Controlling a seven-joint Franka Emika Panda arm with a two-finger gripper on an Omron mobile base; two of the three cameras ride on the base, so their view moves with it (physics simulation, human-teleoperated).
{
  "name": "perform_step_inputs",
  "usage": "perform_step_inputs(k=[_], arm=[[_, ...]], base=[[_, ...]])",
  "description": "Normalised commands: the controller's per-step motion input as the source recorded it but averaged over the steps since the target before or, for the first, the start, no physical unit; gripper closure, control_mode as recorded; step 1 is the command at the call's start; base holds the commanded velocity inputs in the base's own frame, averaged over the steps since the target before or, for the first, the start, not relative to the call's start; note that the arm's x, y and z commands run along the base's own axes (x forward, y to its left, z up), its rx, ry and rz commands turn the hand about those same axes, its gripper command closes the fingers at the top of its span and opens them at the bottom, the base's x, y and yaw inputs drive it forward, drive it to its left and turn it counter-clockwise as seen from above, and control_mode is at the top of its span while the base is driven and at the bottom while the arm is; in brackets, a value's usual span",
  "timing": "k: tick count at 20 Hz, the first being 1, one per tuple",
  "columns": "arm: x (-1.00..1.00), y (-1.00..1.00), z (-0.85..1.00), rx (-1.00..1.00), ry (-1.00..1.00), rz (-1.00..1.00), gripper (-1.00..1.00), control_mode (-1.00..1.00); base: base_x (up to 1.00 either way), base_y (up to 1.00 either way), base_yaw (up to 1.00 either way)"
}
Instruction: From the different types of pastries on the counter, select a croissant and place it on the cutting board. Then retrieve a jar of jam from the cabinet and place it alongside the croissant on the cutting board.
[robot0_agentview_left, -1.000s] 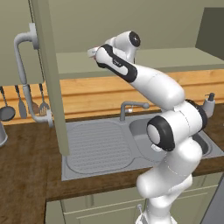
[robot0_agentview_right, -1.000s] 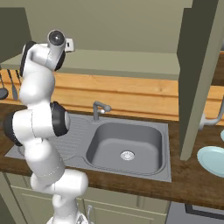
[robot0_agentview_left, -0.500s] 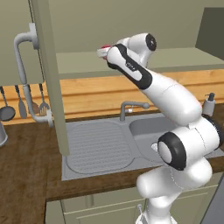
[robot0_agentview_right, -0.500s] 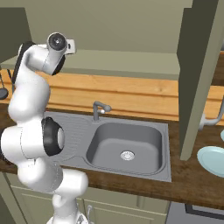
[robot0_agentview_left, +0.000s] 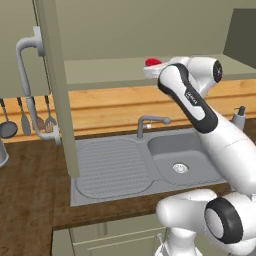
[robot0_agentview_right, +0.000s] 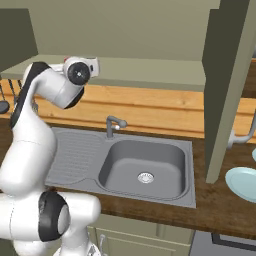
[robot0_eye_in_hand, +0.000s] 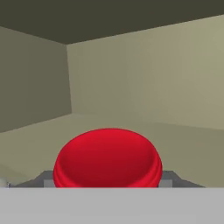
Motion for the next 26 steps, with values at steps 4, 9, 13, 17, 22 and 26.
perform_step_inputs(k=[4, 9, 13, 17, 22, 26], arm=[[-1.0, -0.73, -0.04, -0.02, 0.0, 0.0, 1.0, -1.0], [-1.0, -0.33, -0.37, -0.07, 0.01, 0.0, 1.0, -1.0], [-0.74, 0.0, -0.63, -0.11, 0.02, 0.0, 1.0, -1.0], [-0.06, 0.04, -0.14, -0.04, -0.01, 0.0, 1.0, -1.0], [-0.24, -0.03, -0.06, 0.0, -0.08, 0.0, 1.0, 1.0], [0.0, 0.0, 0.0, 0.0, 0.0, 0.0, 1.0, 1.0]], base=[[0.0, 0.0, 0.0], [0.0, 0.0, 0.0], [0.0, 0.0, 0.0], [0.0, 0.0, 0.0], [-0.4, -0.13, 0.0], [-1.0, -0.37, -0.02]])
